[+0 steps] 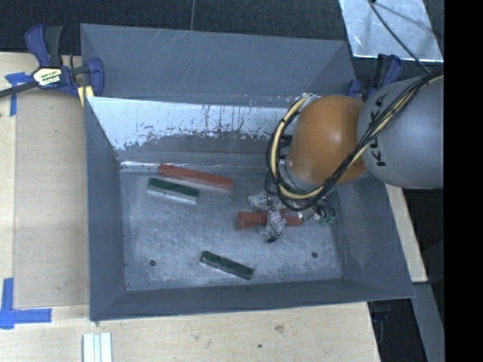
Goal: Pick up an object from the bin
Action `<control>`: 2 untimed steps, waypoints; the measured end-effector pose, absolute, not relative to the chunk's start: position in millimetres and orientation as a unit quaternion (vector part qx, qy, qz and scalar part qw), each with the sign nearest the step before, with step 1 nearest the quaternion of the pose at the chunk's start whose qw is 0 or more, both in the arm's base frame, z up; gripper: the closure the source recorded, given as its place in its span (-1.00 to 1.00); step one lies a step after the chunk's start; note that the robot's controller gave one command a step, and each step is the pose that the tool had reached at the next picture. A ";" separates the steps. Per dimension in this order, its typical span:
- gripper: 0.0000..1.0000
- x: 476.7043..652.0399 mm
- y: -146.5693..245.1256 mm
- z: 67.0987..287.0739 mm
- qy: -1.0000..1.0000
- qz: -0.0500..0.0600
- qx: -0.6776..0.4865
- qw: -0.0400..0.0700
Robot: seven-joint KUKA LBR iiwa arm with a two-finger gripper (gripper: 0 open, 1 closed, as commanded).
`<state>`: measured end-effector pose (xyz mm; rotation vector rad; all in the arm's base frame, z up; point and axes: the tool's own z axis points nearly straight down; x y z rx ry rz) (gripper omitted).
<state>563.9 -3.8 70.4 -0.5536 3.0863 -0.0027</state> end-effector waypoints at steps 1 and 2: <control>-1.00 563.6 -2.6 70.3 0.984 0.000 -0.176 0.003; 1.00 563.8 -2.5 70.3 0.984 0.000 -0.176 0.003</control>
Offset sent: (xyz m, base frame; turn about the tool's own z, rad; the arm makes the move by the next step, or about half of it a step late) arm 0.0000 0.0000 0.0000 0.0000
